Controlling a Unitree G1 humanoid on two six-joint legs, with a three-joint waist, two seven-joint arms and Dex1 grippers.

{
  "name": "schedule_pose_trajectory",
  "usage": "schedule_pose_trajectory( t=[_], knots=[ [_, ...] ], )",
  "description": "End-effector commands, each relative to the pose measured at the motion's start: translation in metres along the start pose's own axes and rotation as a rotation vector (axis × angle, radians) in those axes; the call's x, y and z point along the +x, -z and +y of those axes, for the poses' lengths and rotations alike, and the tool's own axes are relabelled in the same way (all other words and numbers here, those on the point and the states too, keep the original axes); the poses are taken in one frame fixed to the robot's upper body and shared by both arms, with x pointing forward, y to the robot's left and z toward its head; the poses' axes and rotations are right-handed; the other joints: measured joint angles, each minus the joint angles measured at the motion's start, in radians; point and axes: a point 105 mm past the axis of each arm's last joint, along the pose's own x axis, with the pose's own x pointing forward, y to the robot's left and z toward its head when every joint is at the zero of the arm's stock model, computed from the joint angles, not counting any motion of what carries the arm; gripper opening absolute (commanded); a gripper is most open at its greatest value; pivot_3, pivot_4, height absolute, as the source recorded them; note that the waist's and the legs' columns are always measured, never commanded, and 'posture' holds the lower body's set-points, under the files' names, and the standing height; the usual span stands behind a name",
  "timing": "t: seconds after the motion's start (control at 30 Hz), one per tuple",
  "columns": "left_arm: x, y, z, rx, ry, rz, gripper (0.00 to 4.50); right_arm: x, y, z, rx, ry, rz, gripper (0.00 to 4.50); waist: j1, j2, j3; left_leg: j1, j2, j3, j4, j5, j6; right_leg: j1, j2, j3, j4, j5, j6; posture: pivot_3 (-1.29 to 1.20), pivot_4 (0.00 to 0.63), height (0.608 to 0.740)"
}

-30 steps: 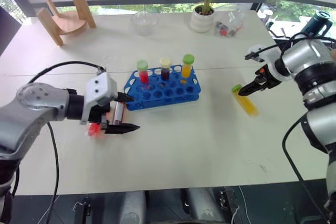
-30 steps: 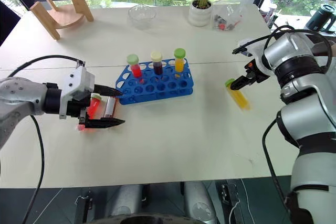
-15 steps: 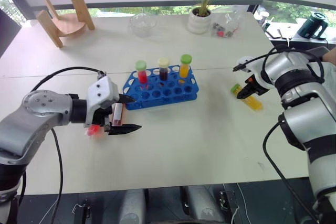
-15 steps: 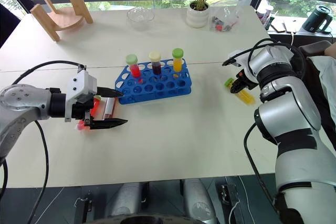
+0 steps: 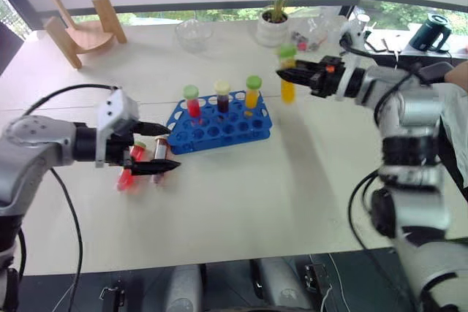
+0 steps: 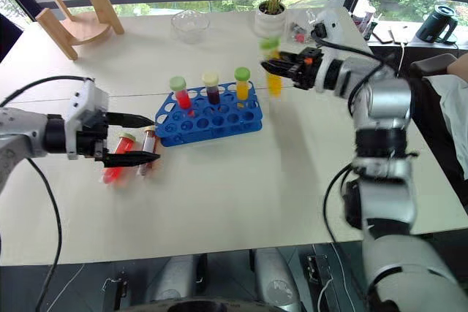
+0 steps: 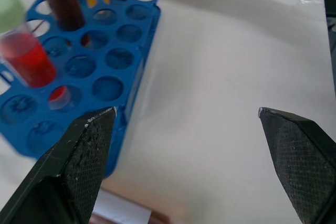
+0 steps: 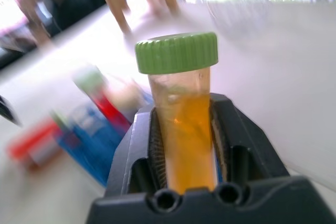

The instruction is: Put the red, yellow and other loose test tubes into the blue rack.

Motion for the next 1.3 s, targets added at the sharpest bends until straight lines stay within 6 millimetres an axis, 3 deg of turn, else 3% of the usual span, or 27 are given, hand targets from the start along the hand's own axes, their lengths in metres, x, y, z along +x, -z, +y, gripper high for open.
schedule_pose_trajectory(
  t=[0.03,0.17,0.33,0.6,1.0,1.3],
  knots=[
    [-0.006,-0.007,0.009,-0.03,-0.049,-0.039,4.5,-0.004,-0.008,0.019,-0.058,0.097,-0.187,0.8,0.003,0.0,0.0,0.0,-0.001,0.0,0.0,0.001,-0.001,0.0,-0.001,0.0,0.0,0.0,0.0,0.0,0.15,0.74],
    [0.0,-0.002,0.014,-0.067,-0.063,-0.028,4.5,0.005,0.027,0.024,-0.087,0.214,-0.208,0.8,0.004,0.0,0.0,0.0,-0.002,0.001,0.002,0.003,-0.005,0.001,-0.002,0.001,0.0,0.001,0.002,0.0,0.15,0.74],
    [0.0,-0.007,0.016,-0.059,-0.057,-0.01,4.5,0.008,0.051,0.023,-0.125,0.238,-0.195,0.8,0.0,0.0,0.0,0.001,-0.002,0.0,0.0,0.004,-0.007,0.001,-0.001,0.001,0.0,0.002,0.002,0.0,0.15,0.74],
    [0.0,-0.011,0.016,-0.054,-0.065,-0.006,4.5,0.009,0.069,0.011,-0.151,0.256,-0.159,0.8,-0.003,-0.001,0.0,0.002,-0.001,0.001,-0.001,0.004,-0.007,0.001,-0.001,0.001,0.001,0.001,0.002,0.0,0.15,0.74],
    [0.0,-0.004,0.012,-0.074,-0.072,0.006,4.5,0.019,0.079,0.025,-0.148,0.202,-0.144,0.8,-0.002,-0.001,-0.001,0.005,-0.001,0.001,-0.001,0.004,-0.007,0.004,-0.001,0.002,0.001,0.001,0.002,0.0,0.15,0.74],
    [0.0,-0.001,0.013,-0.079,-0.083,0.003,4.5,0.01,0.086,0.016,-0.187,0.228,-0.113,0.8,-0.001,-0.001,-0.001,0.007,-0.001,0.001,-0.001,0.004,-0.007,0.005,-0.001,0.002,0.001,0.001,0.002,0.0,0.15,0.74]
  ],
)
